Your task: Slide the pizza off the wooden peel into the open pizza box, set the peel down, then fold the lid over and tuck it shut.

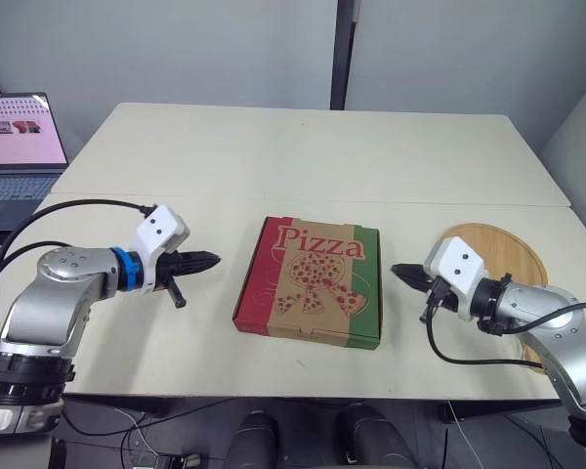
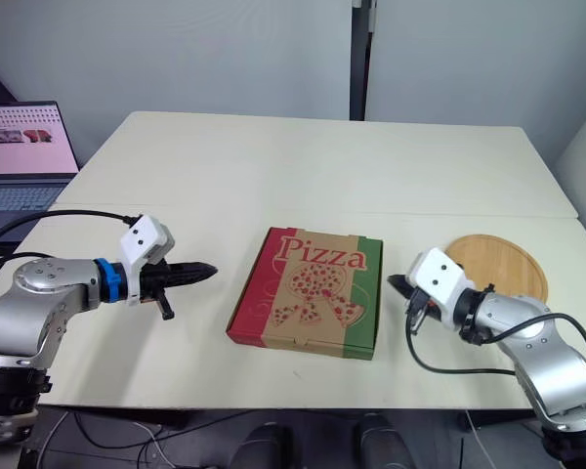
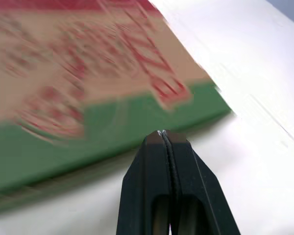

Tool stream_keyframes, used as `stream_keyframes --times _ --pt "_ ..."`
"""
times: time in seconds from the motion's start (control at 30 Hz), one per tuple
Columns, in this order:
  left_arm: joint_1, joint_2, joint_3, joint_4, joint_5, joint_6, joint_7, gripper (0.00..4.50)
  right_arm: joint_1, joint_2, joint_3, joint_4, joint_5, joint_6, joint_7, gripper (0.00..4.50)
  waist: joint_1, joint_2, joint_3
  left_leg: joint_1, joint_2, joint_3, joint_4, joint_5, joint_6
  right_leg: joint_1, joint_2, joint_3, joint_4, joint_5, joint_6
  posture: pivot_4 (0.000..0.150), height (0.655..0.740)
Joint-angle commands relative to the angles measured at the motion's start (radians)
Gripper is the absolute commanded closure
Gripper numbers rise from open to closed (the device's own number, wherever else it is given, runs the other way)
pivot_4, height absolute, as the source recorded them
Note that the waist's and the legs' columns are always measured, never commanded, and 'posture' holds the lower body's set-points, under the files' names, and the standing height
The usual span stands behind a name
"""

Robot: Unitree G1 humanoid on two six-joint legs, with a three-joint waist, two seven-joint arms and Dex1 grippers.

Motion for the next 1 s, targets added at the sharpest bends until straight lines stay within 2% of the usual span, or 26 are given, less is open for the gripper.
stream_keyframes --times 0.03,0.27,0.5,0.77,1.0 --pt "0.027 -0.035 -0.041 -0.062 -0.010 0.021 0.011 4.50 -0.039 0.002 0.063 0.055 -0.061 -0.032 -0.004 4.45 0.001 0.000 0.000 0.000 0.000 0.000 0.000 0.000 0.000 0.000 0.000 0.000 0.000 0.000 0.000 0.150 0.7306" --pt "0.064 -0.068 -0.084 -0.171 -0.060 0.094 -0.013 4.50 -0.043 0.036 0.145 0.059 -0.039 -0.034 0.071 4.45 0.002 0.000 0.000 -0.001 0.000 -0.001 0.000 0.000 0.000 0.000 0.000 0.000 0.000 0.000 0.000 0.150 0.7306" --pt "0.092 -0.074 -0.095 -0.240 -0.087 0.125 -0.019 4.50 -0.054 0.059 0.158 0.066 -0.022 -0.045 0.106 4.45 0.000 0.000 0.000 0.000 0.000 -0.001 0.000 0.000 0.000 0.000 0.000 0.000 0.000 0.000 0.000 0.150 0.7306" --pt "0.094 -0.068 -0.068 -0.209 -0.058 0.096 0.001 4.50 -0.056 0.049 0.144 0.083 -0.034 -0.052 0.116 4.45 0.000 0.000 0.000 0.000 0.000 -0.001 0.000 0.000 0.000 0.000 0.000 0.000 0.000 0.000 0.000 0.150 0.7306" --pt "0.146 0.047 0.098 -0.074 -0.005 -0.068 0.004 4.50 0.001 0.014 -0.073 0.102 0.010 -0.138 0.097 4.45 -0.001 0.000 0.000 0.000 0.000 0.000 0.000 0.000 0.000 -0.001 0.000 0.000 0.000 0.000 0.000 0.150 0.7306"
